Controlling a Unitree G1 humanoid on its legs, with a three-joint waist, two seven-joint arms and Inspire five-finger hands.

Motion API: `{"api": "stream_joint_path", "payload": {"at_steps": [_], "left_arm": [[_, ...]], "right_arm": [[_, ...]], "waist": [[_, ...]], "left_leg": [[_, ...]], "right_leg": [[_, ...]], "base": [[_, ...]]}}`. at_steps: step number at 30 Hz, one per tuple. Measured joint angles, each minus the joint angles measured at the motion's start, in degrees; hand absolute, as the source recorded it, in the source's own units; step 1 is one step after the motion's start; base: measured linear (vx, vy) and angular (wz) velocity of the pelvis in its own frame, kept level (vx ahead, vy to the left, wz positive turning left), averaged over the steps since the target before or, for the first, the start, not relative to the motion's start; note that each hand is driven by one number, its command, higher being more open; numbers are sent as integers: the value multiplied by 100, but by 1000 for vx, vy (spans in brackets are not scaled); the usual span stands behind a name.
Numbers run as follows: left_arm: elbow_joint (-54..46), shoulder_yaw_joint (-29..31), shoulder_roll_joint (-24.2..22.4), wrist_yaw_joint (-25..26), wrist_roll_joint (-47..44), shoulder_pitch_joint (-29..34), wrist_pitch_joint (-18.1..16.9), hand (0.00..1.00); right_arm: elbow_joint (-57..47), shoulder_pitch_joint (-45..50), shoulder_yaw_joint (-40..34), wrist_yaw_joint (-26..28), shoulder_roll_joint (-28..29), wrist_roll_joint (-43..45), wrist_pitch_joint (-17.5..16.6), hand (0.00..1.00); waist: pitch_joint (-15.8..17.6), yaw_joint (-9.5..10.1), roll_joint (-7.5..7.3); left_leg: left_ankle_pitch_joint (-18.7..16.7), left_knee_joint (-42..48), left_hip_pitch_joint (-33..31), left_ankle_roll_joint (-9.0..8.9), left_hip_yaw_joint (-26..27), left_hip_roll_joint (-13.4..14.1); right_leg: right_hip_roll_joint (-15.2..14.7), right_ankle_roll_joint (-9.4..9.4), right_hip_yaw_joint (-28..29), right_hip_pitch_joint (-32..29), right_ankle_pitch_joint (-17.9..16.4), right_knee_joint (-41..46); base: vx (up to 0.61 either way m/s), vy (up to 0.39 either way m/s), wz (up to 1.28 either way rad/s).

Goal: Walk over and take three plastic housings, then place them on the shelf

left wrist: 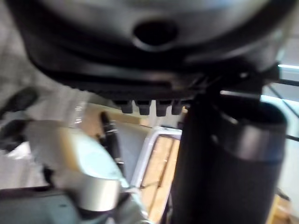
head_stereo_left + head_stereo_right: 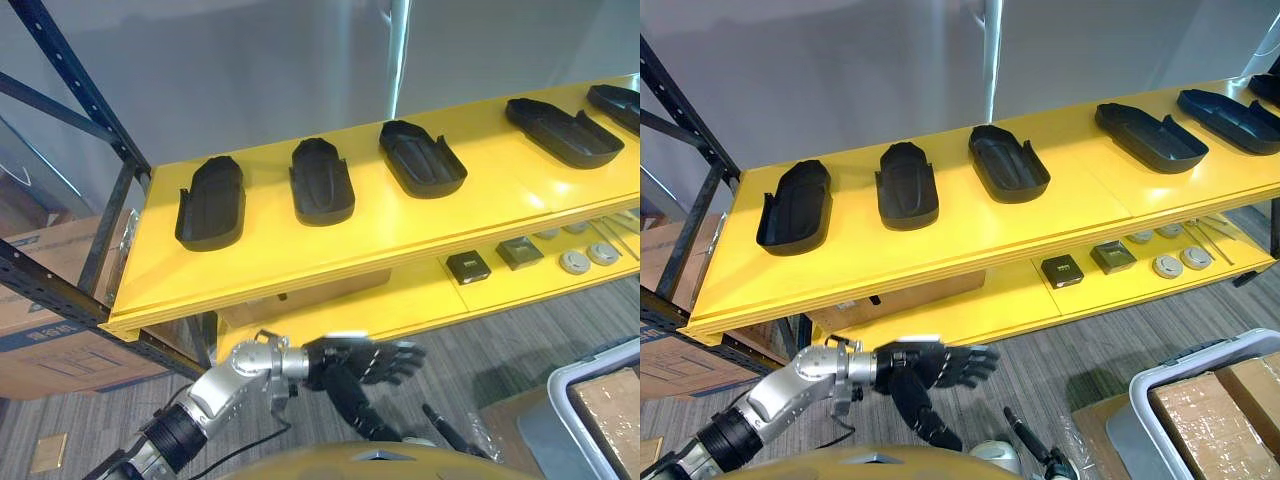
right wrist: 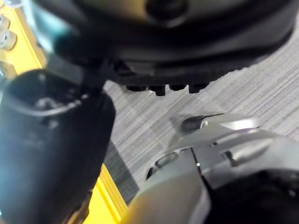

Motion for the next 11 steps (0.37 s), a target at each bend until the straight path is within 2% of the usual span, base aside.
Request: {"api": "stream_joint_path", "payload": {"at_steps": [3, 5, 7, 8, 11], "left_arm": [[680, 108, -273, 930, 163, 404, 100, 100], [1573, 535, -731, 1712, 193, 628, 193, 100], [2277, 974, -989, 2268, 421, 749, 158, 100], [2515, 1096, -1042, 2436, 493, 759, 109, 100], [3688, 1918, -1225, 3147, 710, 886, -341, 100]], "right_arm": [[13, -39, 32, -75, 42, 283, 142, 100], [14, -19, 35, -71, 110, 271, 176, 100], [4, -57, 77, -72, 135, 268, 172, 100], [3, -79, 103, -74, 136, 268, 171, 100], [1, -93, 258, -78, 112, 268, 185, 100]], "waist": [[46, 16, -74], [52, 25, -182], [27, 22, -230], [28, 20, -241], [49, 52, -265]], "left_leg": [[-18, 1, 39, -17, -38, -9], [-27, 1, 85, -28, -113, -12], [-27, 1, 88, -29, -128, -9], [-27, 1, 94, -29, -136, -8], [-27, 0, 181, -29, -208, -13]], "right_leg": [[-2, -4, -47, 79, -3, -41], [2, -9, -143, 208, -10, -104], [10, -11, -161, 234, -12, -126], [11, -11, -168, 247, -12, -131], [12, -10, -249, 405, -12, -172]], "base": [[35, 3, 7], [24, -6, 15], [14, -10, 6], [5, -8, 7], [-9, -5, 10]]}}
